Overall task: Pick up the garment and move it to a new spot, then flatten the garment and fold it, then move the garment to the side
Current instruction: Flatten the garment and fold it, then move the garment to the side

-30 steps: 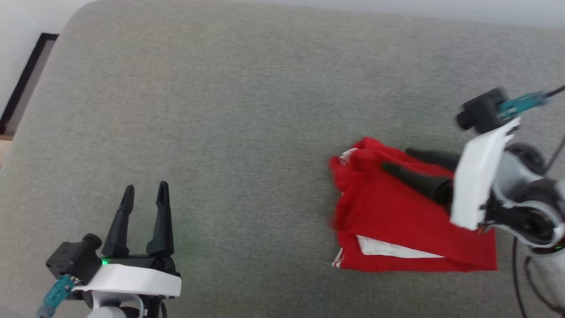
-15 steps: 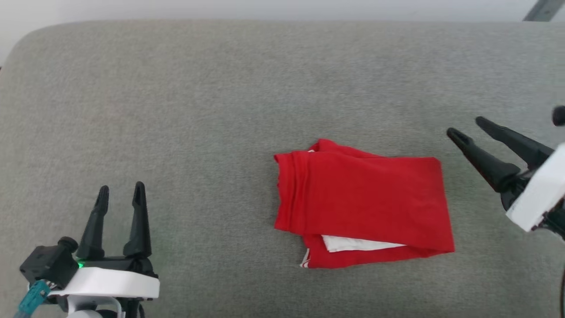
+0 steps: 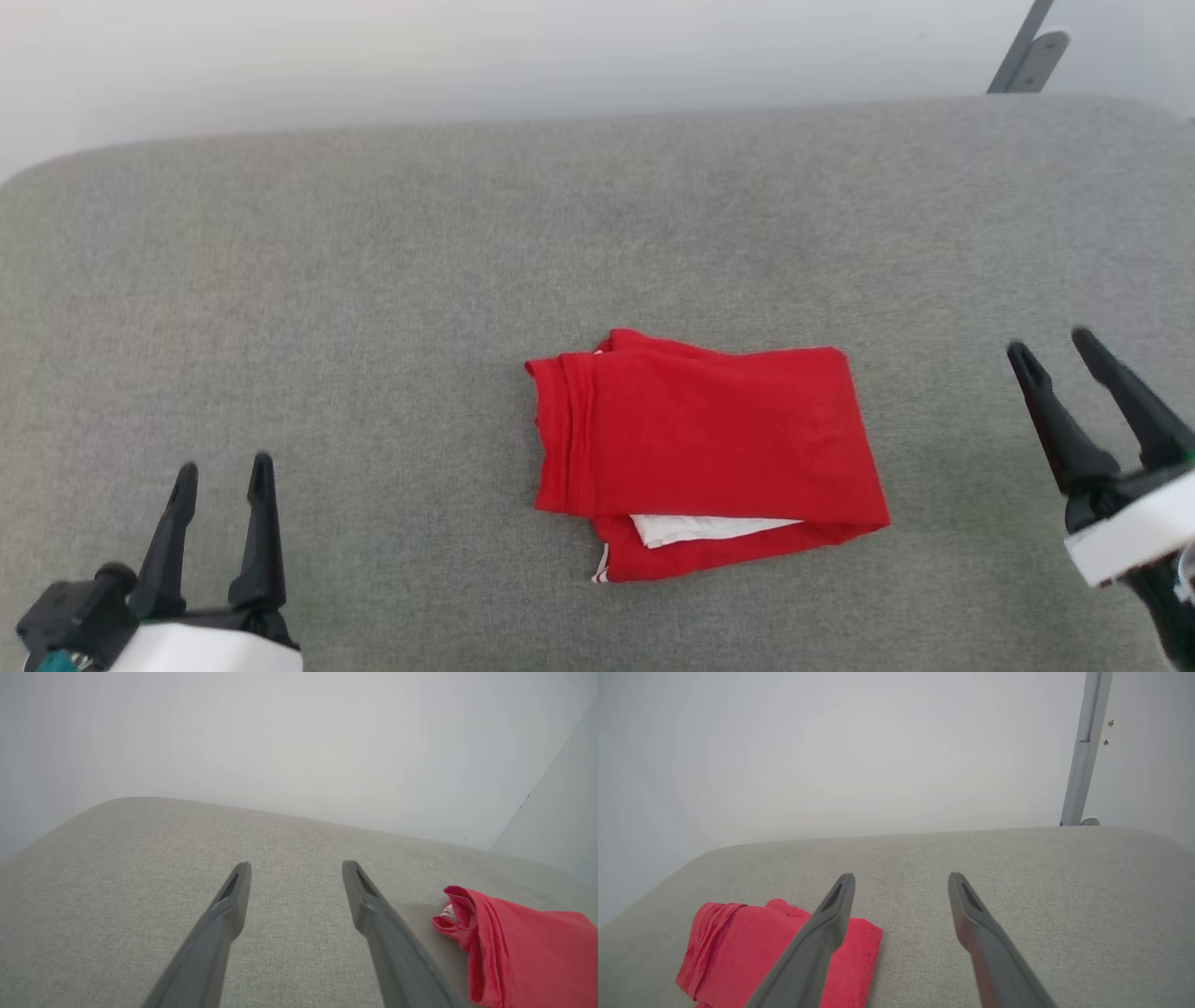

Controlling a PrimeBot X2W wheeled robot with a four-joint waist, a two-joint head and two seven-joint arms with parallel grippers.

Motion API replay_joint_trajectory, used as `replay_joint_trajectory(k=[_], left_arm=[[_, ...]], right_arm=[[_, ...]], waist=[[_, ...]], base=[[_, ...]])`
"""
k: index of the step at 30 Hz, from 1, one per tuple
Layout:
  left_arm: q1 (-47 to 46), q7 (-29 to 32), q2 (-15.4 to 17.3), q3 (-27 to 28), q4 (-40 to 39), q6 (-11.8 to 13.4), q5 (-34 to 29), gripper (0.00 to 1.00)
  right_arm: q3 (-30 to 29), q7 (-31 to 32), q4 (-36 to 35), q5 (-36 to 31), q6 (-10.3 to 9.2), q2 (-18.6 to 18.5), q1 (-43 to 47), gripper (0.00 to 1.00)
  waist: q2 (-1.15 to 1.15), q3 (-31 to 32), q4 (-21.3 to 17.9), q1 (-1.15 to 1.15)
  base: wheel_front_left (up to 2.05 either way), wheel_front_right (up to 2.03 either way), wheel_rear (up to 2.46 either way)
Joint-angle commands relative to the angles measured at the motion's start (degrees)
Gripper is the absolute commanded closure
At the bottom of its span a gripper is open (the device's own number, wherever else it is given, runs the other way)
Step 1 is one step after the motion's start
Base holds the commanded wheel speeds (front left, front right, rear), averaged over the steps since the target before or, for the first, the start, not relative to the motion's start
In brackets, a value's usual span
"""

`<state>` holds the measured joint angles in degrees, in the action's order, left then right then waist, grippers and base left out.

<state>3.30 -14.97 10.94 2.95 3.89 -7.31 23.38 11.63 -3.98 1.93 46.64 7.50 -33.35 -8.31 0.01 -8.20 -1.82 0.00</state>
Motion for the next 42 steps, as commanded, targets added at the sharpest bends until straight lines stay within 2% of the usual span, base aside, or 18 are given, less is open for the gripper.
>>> replay_joint_trajectory(k=[1,7,13,29,42], left_arm=[[1.02,-0.27,0.36,0.37,0.24,-0.17,0.05,0.00],[3.81,-0.28,0.47,0.93,1.11,-0.17,0.40,0.00],[6.04,-0.27,-0.11,1.51,2.41,-0.17,0.30,0.00],[7.07,-0.28,-1.41,0.34,3.23,-0.17,0.18,0.00],[5.76,-0.28,-2.28,-0.26,3.42,-0.17,-0.86,0.00]], right_arm=[[0.06,-2.54,1.56,-0.72,-0.02,0.42,1.19,0.00],[1.21,-9.67,8.68,-2.26,-0.02,1.78,4.00,0.00],[1.40,-11.19,12.45,-3.13,-0.02,3.29,5.63,0.00],[-3.97,-11.17,10.05,-6.85,-0.02,9.14,10.52,0.00],[-2.41,-11.17,9.58,-7.80,-0.02,9.31,10.12,0.00]], waist=[[-0.01,1.36,-0.80,0.00],[-0.01,4.00,-1.04,0.00],[-0.01,6.22,-0.41,0.00],[-0.01,8.29,3.05,0.00],[-0.01,8.32,3.91,0.00]], base=[[0.00,0.00,0.00],[0.00,0.00,0.00],[0.00,0.00,0.00],[0.00,0.00,0.00],[0.00,0.00,0.00]])
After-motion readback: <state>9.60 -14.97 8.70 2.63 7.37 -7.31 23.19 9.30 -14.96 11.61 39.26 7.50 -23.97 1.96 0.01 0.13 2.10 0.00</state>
